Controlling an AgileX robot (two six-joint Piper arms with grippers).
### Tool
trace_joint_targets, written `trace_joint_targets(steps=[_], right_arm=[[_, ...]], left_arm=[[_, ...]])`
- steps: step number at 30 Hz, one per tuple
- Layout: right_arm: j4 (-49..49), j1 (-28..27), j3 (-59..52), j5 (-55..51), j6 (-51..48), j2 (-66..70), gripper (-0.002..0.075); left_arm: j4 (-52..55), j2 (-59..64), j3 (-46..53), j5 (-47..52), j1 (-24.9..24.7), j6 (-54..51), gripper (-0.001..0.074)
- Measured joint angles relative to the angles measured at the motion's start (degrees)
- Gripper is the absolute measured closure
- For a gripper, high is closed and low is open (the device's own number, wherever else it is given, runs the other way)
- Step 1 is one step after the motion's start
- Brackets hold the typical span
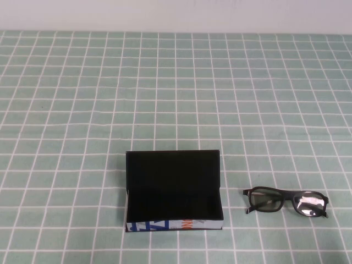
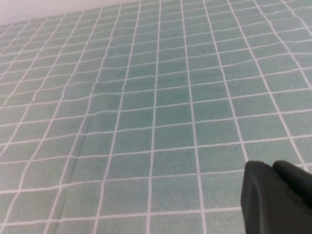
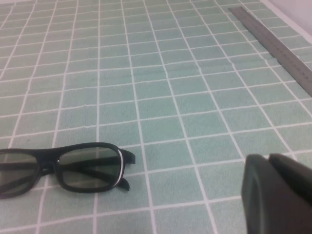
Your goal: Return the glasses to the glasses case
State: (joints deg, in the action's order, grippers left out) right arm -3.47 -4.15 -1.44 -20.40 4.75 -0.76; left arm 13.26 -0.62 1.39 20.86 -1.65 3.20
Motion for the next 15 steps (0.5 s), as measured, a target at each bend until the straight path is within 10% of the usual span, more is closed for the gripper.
trace_joint_targets(steps=[15], right_arm=[[0.0,0.0,0.0,0.2,0.0,0.0,0.0737]], left_arm=[[2.7,0.0,0.1,-1.2,0.0,0.0,0.0737]])
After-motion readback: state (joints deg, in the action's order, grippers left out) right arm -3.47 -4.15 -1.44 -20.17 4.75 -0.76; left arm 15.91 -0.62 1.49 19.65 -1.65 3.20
